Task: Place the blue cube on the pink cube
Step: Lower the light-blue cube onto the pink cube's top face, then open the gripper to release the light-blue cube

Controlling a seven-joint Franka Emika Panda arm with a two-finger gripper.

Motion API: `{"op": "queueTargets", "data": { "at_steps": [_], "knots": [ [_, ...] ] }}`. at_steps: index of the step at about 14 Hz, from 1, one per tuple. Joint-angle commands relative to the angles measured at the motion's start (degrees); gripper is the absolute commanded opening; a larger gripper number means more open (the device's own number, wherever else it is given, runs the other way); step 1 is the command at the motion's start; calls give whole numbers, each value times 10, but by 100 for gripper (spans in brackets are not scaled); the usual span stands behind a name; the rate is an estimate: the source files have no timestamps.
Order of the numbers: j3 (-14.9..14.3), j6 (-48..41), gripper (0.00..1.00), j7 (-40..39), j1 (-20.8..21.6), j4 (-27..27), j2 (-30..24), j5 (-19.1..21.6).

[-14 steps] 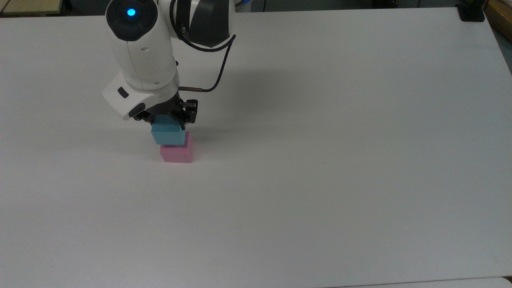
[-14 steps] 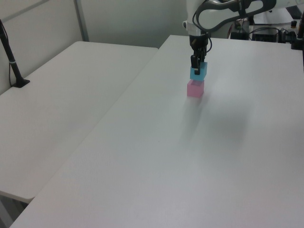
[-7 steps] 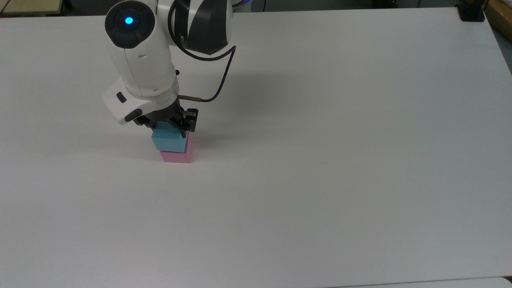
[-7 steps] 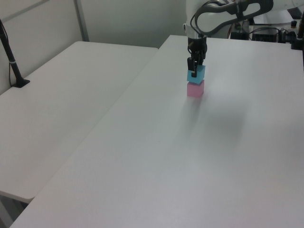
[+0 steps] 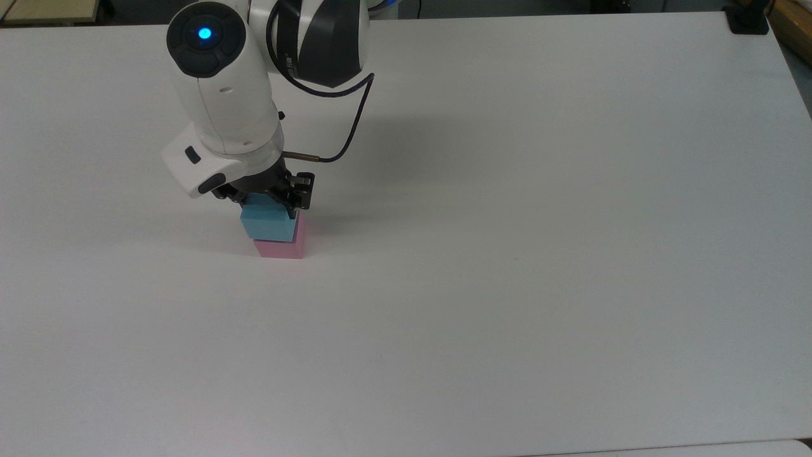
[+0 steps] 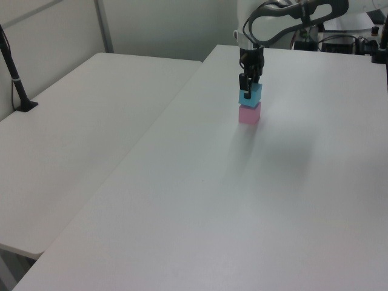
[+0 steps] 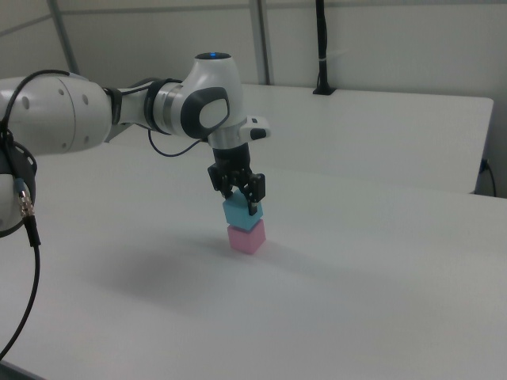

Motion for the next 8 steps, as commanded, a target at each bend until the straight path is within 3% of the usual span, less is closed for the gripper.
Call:
{"op": "queueTargets", "data": {
  "at_steps": [1, 5, 8],
  "knots": [
    [-5, 8, 93, 5, 3, 1, 3, 5],
    [-5, 8, 100, 5, 4, 1, 0, 5],
    [-5, -13, 100, 2, 7, 1, -47, 4]
  ]
}}
